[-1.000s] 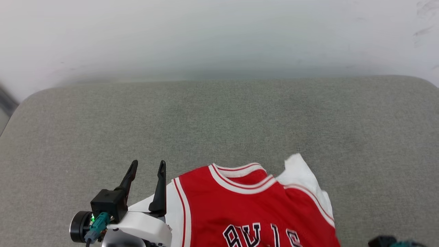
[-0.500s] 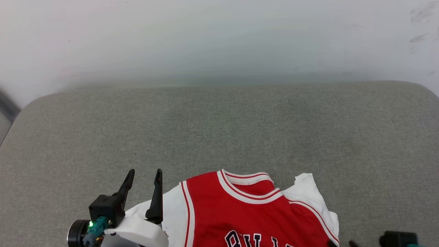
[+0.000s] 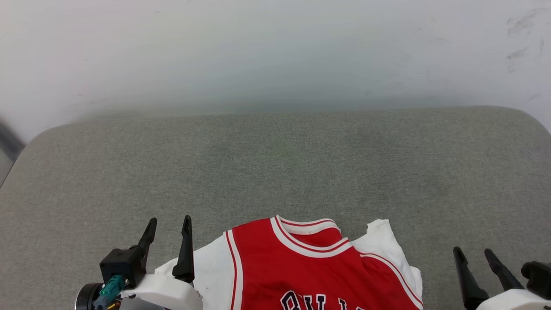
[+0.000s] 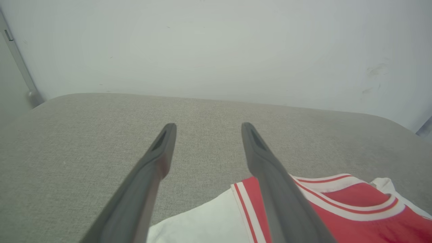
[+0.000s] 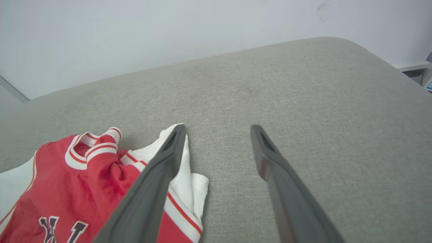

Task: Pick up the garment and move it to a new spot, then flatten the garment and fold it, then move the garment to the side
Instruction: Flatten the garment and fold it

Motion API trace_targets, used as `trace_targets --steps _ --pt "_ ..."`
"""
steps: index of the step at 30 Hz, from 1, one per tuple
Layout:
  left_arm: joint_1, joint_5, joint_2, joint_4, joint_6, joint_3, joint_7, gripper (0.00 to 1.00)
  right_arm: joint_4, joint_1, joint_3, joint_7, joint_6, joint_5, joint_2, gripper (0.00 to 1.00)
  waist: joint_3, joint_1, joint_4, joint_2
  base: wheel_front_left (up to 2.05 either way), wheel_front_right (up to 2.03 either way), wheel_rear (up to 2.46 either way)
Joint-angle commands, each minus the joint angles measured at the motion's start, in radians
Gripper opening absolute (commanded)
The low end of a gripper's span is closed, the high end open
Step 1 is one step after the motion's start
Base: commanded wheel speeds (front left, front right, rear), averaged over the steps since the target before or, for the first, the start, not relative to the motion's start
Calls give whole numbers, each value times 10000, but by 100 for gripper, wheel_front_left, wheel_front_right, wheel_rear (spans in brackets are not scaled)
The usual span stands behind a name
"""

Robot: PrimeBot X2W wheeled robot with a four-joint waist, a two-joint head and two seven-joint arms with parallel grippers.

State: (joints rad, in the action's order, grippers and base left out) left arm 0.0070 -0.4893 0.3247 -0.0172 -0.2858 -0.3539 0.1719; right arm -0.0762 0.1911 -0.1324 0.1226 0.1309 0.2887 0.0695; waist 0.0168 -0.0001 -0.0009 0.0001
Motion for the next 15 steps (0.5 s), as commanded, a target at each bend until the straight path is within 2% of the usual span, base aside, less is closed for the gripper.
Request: trace_targets --steps 1,5,8,11,15 --pt "57 -54 23 9 -48 14 59 100 105 -187 -41 165 -3 -1 159 100 -20 1 -7 -1 0 0 0" --pt "-29 -50 -10 24 -47 -5 86 100 760 -848 109 1317 -3 454 862 100 -128 1 39 -1 0 0 0" --pt "-171 -17 -52 5 -4 -54 108 100 1422 -1542 428 2606 -3 929 1587 100 -342 1 178 -1 0 0 0" --pt "-360 -18 -106 -16 41 -80 167 100 1926 -2300 996 3835 -3 1226 2231 100 -677 1 368 -1 0 0 0" --pt "-659 9 -281 62 71 -136 294 100 2290 -3290 1866 5032 -3 1724 2788 100 -1141 1 632 -1 0 0 0"
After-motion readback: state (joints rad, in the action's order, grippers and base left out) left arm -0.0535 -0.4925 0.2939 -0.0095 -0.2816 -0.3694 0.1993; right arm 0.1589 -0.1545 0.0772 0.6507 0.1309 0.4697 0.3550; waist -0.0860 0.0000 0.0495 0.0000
